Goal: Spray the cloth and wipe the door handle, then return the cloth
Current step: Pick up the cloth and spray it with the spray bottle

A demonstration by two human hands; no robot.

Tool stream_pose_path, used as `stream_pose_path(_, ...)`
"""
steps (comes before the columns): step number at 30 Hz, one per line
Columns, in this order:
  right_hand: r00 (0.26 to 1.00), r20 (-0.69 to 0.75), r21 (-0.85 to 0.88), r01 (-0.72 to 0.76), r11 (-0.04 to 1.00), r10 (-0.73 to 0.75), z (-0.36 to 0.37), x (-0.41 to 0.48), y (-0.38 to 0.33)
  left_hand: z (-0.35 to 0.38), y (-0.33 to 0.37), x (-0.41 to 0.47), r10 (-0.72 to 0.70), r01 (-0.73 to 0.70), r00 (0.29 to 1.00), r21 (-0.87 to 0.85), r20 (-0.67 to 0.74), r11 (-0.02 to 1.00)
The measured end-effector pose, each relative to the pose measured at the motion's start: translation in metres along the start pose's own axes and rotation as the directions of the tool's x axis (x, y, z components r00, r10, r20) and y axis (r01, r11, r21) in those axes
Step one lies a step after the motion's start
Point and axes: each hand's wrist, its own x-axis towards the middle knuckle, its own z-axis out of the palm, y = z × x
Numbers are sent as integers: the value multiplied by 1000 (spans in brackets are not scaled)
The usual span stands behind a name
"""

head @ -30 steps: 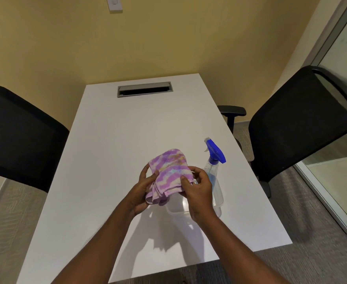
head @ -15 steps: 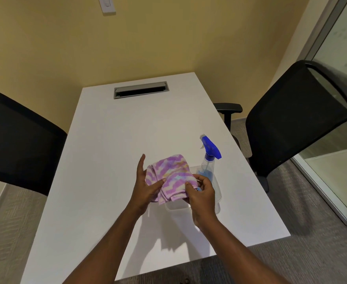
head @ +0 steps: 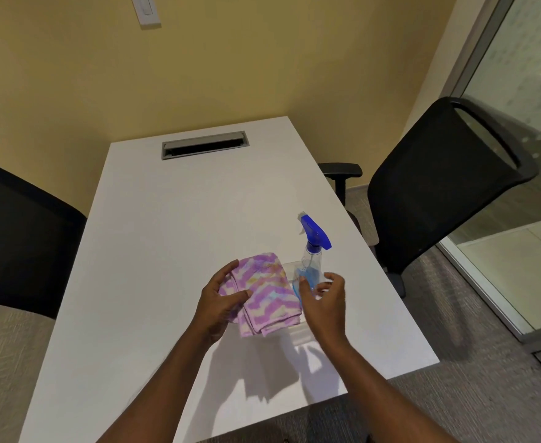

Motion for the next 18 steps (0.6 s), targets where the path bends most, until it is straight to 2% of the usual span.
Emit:
stream_pose_path(3, 988, -56, -85, 136, 987, -141, -11, 29, -5, -2, 3, 0, 6, -6, 1000, -3, 0, 1000)
stream_pose_path(6, 977, 95, -107, 200, 974, -190, -15, 64, -15, -4, 8, -1, 26, -26, 1000, 17, -11, 1000)
stream_pose_path(10, 915, 374, 15, 158, 987, -152, -14, 95, -28, -7, 16, -4, 67, -67, 997, 31, -26, 997)
stream_pose_path(13, 839, 515, 91, 152, 984, -178, -11, 108, -24, -9, 21, -7, 89, -87, 995, 47, -39, 995)
stream_pose_path(15, 823, 543, 107, 130, 986, -167, -5, 113, -20, -9, 24, -8, 107, -104, 993, 74, -41, 992)
stream_pose_path(18, 845, 519, 106, 87, 991, -130, 4, 113, -19, -11, 28, -10, 135, -130, 990, 103, -40, 986)
